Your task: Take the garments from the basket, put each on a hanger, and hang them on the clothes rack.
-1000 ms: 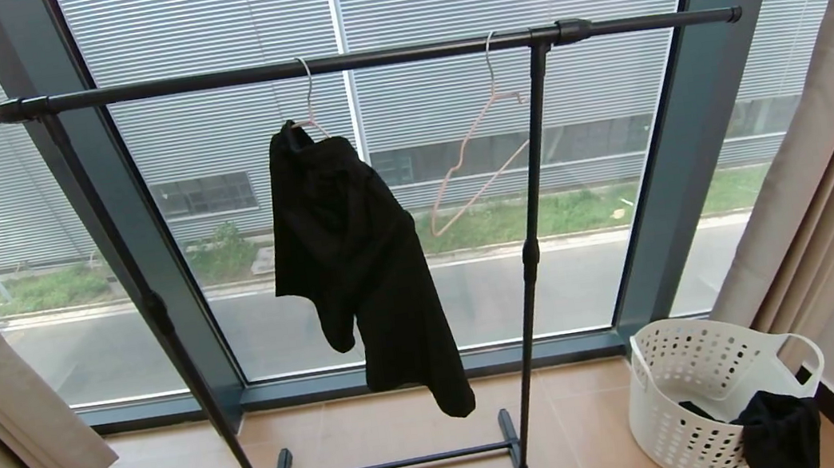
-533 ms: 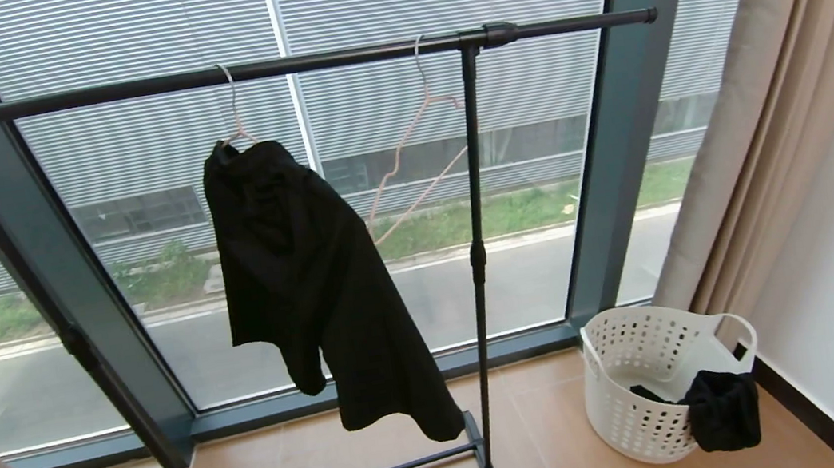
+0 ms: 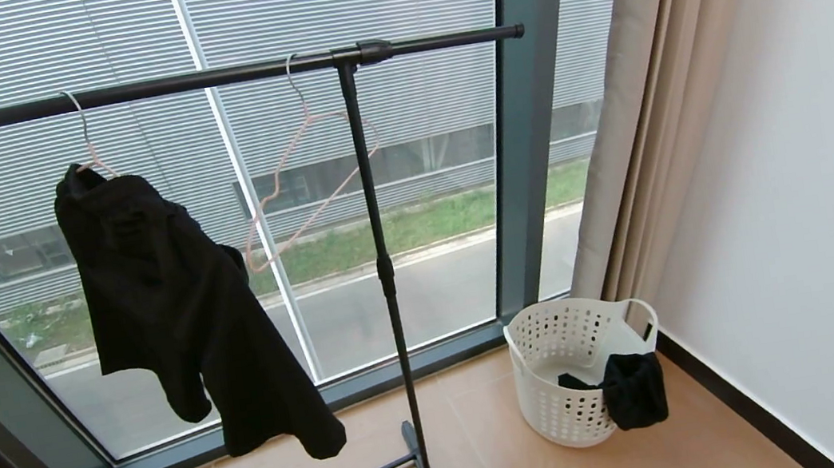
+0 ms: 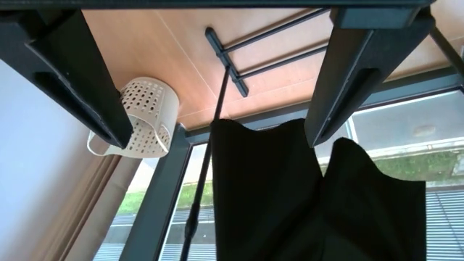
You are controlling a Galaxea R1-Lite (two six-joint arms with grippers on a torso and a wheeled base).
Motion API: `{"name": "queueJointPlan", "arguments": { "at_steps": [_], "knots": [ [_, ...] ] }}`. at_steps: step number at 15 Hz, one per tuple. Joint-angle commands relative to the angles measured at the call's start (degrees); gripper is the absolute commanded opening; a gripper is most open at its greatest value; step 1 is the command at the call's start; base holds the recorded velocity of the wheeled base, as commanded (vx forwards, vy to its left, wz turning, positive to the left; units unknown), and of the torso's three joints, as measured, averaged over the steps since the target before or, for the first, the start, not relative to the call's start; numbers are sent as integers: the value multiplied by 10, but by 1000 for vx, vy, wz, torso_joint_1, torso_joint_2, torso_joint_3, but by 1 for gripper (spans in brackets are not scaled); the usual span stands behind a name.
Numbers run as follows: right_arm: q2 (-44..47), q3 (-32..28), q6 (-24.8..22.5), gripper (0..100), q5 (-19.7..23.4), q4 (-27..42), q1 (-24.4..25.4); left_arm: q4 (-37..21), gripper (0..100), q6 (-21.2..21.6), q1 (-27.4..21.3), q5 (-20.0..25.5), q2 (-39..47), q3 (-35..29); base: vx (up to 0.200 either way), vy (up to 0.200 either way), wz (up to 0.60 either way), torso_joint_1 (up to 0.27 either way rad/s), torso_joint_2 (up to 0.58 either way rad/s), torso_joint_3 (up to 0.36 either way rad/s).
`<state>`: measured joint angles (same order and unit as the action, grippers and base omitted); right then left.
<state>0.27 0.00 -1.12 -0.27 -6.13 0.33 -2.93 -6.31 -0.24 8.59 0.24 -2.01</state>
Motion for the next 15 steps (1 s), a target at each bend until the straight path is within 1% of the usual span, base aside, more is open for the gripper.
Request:
{"name": "queueJointPlan", "arguments": {
  "at_steps": [1, 6, 8, 14, 15],
  "knots": [
    [1, 0, 0, 100, 0, 0, 0, 0, 100, 0, 0, 0, 1, 0, 0, -200, 0, 2, -2, 2],
    [1, 0, 0, 100, 0, 0, 0, 0, 100, 0, 0, 0, 1, 0, 0, -200, 0, -1, 2, 3],
    [1, 0, 1, 100, 0, 0, 0, 0, 100, 0, 0, 0, 1, 0, 200, -200, 0, 5, 2, 0],
    [1, 0, 0, 100, 0, 0, 0, 0, 100, 0, 0, 0, 1, 0, 200, 0, 0, 2, 3, 2],
    [1, 0, 0, 100, 0, 0, 0, 0, 100, 0, 0, 0, 1, 0, 200, -200, 0, 2, -2, -2]
  ]
}}
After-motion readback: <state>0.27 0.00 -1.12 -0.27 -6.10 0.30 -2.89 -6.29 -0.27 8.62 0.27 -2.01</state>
